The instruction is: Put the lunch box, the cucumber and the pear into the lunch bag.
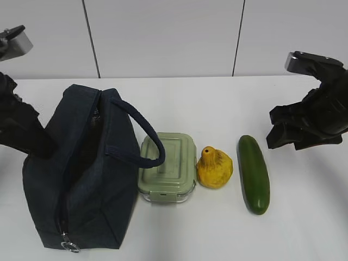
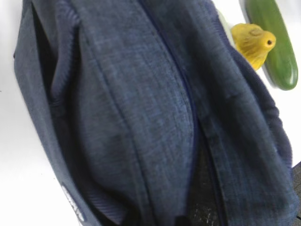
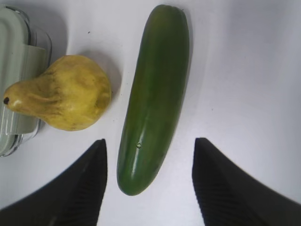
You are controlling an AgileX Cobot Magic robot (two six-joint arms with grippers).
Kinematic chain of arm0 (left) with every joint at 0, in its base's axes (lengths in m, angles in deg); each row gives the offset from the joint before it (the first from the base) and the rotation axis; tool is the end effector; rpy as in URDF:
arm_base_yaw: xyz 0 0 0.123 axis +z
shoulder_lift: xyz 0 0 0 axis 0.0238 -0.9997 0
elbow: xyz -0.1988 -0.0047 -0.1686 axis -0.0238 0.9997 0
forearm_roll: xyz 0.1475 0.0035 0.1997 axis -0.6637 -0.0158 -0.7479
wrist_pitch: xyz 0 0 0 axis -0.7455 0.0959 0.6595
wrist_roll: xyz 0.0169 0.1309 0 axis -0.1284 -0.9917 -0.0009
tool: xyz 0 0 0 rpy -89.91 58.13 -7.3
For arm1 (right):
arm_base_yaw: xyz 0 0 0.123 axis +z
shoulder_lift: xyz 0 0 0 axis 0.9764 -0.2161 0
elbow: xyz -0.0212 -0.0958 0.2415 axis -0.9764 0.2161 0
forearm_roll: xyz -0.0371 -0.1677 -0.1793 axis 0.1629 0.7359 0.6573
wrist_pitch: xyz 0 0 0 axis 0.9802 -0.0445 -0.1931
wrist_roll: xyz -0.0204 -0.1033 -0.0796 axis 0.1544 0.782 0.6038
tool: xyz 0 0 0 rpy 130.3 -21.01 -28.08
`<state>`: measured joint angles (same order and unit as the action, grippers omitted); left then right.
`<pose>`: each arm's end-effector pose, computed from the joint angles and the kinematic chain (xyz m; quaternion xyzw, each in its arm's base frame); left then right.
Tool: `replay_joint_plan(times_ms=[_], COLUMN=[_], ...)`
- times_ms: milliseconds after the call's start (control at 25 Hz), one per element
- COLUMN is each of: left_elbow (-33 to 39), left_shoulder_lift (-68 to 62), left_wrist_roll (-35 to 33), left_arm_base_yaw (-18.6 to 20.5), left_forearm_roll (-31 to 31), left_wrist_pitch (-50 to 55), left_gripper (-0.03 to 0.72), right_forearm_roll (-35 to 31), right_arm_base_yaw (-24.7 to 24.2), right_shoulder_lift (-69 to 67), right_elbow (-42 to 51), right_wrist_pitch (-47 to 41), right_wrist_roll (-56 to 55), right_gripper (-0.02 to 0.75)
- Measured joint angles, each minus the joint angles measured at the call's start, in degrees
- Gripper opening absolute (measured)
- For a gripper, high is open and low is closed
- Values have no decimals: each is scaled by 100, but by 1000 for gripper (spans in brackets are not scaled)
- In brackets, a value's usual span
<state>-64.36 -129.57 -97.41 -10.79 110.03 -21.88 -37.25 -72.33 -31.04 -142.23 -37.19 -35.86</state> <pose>0.2561 -0.0955 0.2157 0.1976 0.9525 -0.1988 0.1191 0.3157 0.0620 0.1678 -0.0371 0.9713 0.1394 0.1893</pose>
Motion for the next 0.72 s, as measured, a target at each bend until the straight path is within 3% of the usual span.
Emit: replay_joint_plan(times_ms=[40, 160, 560, 720], left_elbow=[0, 0, 0, 0], left_shoulder_lift=[-31, -46, -46, -46], left_wrist_roll=[0, 0, 0, 0], left_arm_base_yaw=[0, 0, -26, -26], left_forearm_roll=[-7, -13, -13, -13], left_wrist_pitch=[0, -17, -53, -53], left_gripper=[81, 32, 24, 24], right_forearm_roll=[0, 0, -425, -838], right_arm_base_yaw=[0, 0, 0, 0], right_shoulder_lift=[0, 0, -864, -1170], right_elbow=[0, 0, -104, -136], right_wrist_pitch=[16, 51, 90, 164], right_wrist_roll=[0, 4, 262, 613], right_gripper=[443, 443, 445, 534])
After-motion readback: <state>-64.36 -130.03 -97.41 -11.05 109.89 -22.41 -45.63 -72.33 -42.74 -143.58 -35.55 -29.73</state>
